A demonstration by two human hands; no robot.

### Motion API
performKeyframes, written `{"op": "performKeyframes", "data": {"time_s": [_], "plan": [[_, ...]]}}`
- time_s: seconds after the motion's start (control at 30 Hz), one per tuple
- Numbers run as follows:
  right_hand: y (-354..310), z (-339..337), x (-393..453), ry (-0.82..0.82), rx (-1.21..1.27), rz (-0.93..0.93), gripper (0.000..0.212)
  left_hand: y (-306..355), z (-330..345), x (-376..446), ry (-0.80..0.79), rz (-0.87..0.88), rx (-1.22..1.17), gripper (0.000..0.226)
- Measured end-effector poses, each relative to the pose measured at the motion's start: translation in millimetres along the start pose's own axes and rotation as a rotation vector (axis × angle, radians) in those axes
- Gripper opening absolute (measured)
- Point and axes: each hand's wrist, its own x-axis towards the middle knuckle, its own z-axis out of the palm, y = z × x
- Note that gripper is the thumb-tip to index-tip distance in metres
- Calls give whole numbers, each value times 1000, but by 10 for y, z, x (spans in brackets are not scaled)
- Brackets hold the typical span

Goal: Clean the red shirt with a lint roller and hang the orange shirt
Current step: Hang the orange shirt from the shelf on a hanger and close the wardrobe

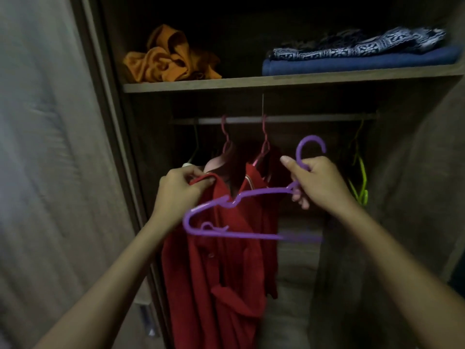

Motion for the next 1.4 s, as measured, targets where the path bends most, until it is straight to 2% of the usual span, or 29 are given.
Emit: {"op": "performKeyframes", "data": {"time_s": [0.17,0.23,0.3,0.4,0.5,0.57,0.67,0.77,0.93,1.0,1.07,1.13,1.17,1.23,1.3,1.4], "plan": [[-151,155,-66,153,791,327,45,12,26,5,-4,-87,-119,11],[-233,252,-63,274,1054,372,46,59,39,-11,-60,-93,-192,14],[-229,427,-76,433,1122,324,46,145,16,-39,-94,-97,-273,13],[-81,748,-178,583,981,218,50,315,-37,-117,-134,-76,-384,6],[265,1014,-295,530,824,201,49,434,-133,-150,-80,-114,-528,6],[544,1081,-335,490,705,219,48,415,-262,-125,13,-133,-523,9],[790,968,-336,458,406,146,48,228,-447,-97,105,-169,-391,2],[822,816,-296,400,112,-79,51,57,-477,-127,87,-152,-210,5],[763,815,-279,146,-171,-385,30,154,-267,-170,78,81,143,14],[667,751,-228,65,-244,-448,31,202,-176,-166,83,194,261,18],[585,576,-116,71,-366,-522,31,209,-190,-128,152,242,343,22],[538,325,-13,134,-288,-413,27,174,-289,-75,245,216,390,22],[526,229,-6,153,-221,-365,32,147,-323,-54,263,199,428,22],[558,180,-50,114,-212,-366,30,110,-309,-37,233,198,485,23],[509,257,-138,52,-277,-394,21,156,-204,-68,171,235,432,22],[451,435,-163,-49,-483,-368,56,286,52,-172,81,337,377,19]]}}
